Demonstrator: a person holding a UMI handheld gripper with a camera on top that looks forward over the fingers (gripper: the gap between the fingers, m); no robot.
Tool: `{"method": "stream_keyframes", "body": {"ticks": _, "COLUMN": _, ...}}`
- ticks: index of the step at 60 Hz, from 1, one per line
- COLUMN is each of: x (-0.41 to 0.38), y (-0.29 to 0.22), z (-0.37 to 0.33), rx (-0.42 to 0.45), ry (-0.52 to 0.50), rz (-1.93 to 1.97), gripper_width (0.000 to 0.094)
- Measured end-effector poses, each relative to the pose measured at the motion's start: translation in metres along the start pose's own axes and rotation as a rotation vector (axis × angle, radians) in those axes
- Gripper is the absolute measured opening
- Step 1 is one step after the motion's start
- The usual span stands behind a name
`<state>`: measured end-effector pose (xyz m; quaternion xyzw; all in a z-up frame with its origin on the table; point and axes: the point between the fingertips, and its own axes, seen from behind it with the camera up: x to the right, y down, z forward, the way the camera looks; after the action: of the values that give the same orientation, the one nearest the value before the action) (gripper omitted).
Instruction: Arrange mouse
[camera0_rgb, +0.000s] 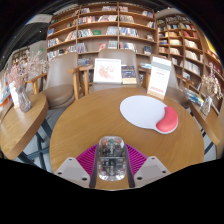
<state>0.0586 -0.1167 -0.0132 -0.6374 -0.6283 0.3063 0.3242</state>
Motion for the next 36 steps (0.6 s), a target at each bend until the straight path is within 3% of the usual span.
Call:
{"method": "stream_keyframes", "body": {"ticks": 9, "x": 0.004, "y": -0.022, "z": -0.013, "rx": 0.014, "ry": -0.024, "rz": -0.008, "gripper_width": 0.0420}}
{"method": "stream_keyframes", "body": {"ticks": 20, "x": 0.043, "y": -0.106, "z": -0.008, "rx": 0.109, "ry": -0.014, "rz": -0.018, "gripper_width": 0.0422}}
{"method": "stream_keyframes", "body": {"ticks": 26, "x": 0.076, "y": -0.146, "z": 0.024, "rx": 0.136, "ry": 0.018, "rz": -0.012, "gripper_width": 0.0421}}
{"method": "stream_keyframes", "body": {"ticks": 36, "x": 0.126, "y": -0.156, "z": 0.102, "rx": 0.080, "ry": 0.054, "rz": 0.015, "gripper_width": 0.0420}}
